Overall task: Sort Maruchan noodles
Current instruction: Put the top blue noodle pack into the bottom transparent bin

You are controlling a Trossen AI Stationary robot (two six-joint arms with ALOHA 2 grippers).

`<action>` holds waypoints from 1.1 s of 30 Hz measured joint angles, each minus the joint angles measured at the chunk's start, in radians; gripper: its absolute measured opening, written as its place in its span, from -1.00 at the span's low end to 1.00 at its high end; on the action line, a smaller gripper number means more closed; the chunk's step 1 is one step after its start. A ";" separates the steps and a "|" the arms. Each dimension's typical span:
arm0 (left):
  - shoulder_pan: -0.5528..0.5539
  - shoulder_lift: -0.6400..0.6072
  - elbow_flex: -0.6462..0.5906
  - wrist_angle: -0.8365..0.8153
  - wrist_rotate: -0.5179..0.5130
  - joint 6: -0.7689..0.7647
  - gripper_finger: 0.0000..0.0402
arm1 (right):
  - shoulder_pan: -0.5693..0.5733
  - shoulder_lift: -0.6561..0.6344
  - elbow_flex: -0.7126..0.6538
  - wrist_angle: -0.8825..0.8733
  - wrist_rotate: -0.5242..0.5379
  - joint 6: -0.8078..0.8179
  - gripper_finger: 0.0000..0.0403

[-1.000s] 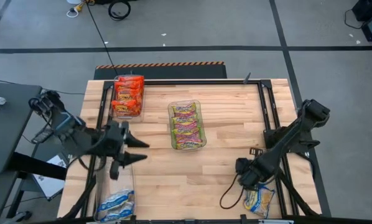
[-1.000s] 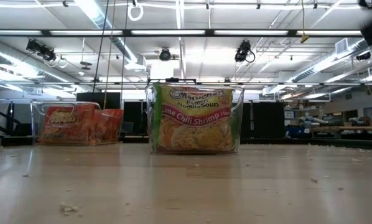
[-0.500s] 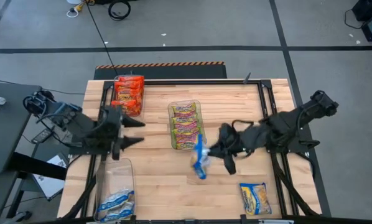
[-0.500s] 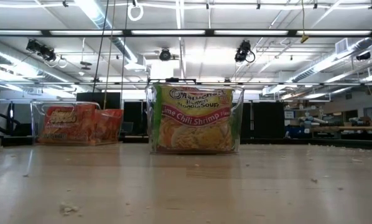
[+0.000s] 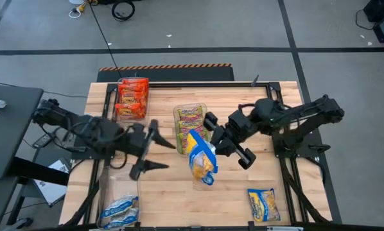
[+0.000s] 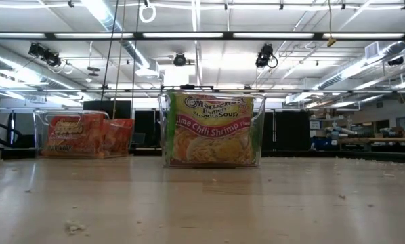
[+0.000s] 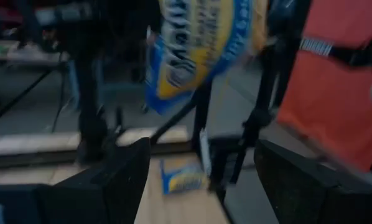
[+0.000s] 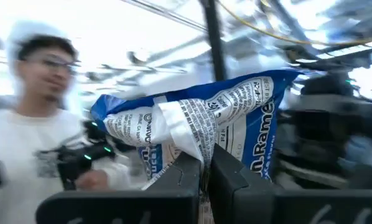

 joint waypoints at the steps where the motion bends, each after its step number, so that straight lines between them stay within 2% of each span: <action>1: 0.031 0.010 0.001 0.033 0.045 0.002 0.45 | -0.010 0.016 0.000 0.051 -0.042 0.015 -0.92; 7: 0.169 0.091 0.000 0.230 0.365 0.011 0.45 | -0.043 0.107 0.000 0.203 -0.149 0.123 -0.92; 14: 0.231 0.157 0.000 0.354 0.647 -0.061 0.45 | -0.054 0.161 0.000 0.209 -0.132 0.211 -0.91; 17: 0.240 0.158 0.000 0.355 0.654 -0.078 0.44 | -0.055 0.158 0.000 0.202 -0.082 0.210 -0.91; 20: 0.249 0.158 0.001 0.354 0.662 -0.099 0.34 | -0.055 0.156 0.000 0.200 -0.011 0.201 -0.86; 29: 0.283 0.158 0.001 0.322 0.669 -0.126 -0.36 | -0.063 0.152 0.000 0.209 0.074 0.153 -0.54; 33: 0.303 0.148 0.015 0.275 0.680 -0.128 -0.48 | -0.070 0.116 -0.001 0.222 0.084 0.109 -0.35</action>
